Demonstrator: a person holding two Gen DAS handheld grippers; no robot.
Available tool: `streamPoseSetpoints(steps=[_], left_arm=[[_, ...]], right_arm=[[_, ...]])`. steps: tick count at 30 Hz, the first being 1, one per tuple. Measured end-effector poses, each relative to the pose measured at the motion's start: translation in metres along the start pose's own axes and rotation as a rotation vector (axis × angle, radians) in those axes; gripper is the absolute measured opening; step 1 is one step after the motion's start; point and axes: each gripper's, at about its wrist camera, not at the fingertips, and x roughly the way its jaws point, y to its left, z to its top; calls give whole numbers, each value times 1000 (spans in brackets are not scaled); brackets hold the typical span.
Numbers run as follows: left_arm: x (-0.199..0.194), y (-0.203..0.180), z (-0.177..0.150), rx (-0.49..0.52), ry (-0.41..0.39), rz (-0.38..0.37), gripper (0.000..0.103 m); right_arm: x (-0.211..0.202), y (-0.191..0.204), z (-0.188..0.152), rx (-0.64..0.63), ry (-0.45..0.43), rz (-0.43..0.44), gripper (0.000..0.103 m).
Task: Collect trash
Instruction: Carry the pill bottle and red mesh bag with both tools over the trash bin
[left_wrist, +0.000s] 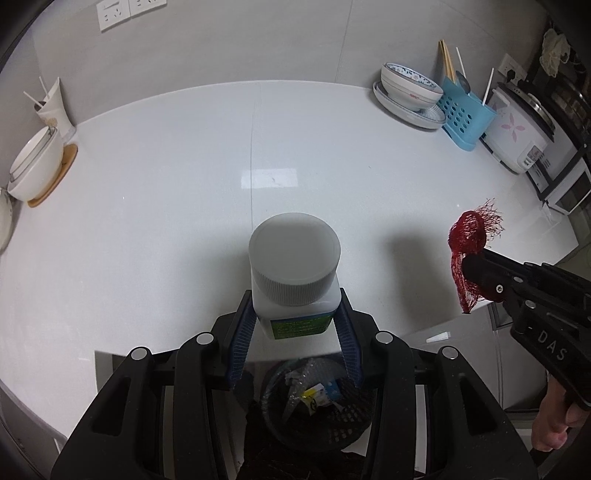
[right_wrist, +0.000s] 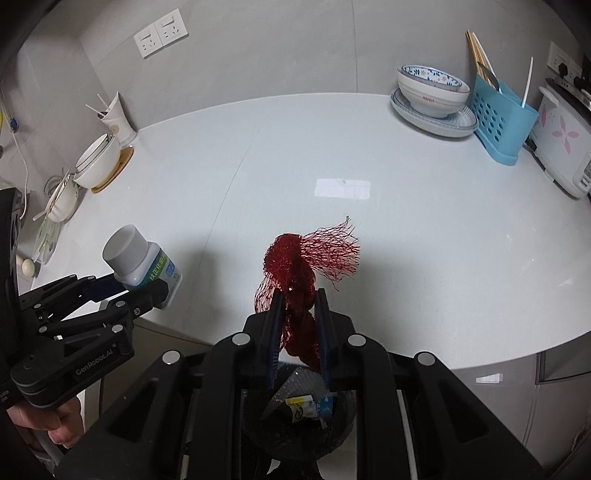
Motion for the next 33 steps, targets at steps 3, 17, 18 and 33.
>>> streamPoseSetpoints(steps=[3, 17, 18, 33], left_arm=[[-2, -8, -12, -1, 3, -3, 42], [-11, -23, -69, -62, 25, -5, 42], [-11, -24, -74, -67, 30, -5, 42], [21, -12, -147, -44, 74, -55, 41]], right_arm=[[-3, -2, -12, -4, 7, 8, 16], [-16, -10, -62, -23, 33, 45, 16], [-15, -9, -67, -24, 39, 46, 16], [22, -1, -137, -12, 117, 65, 16]])
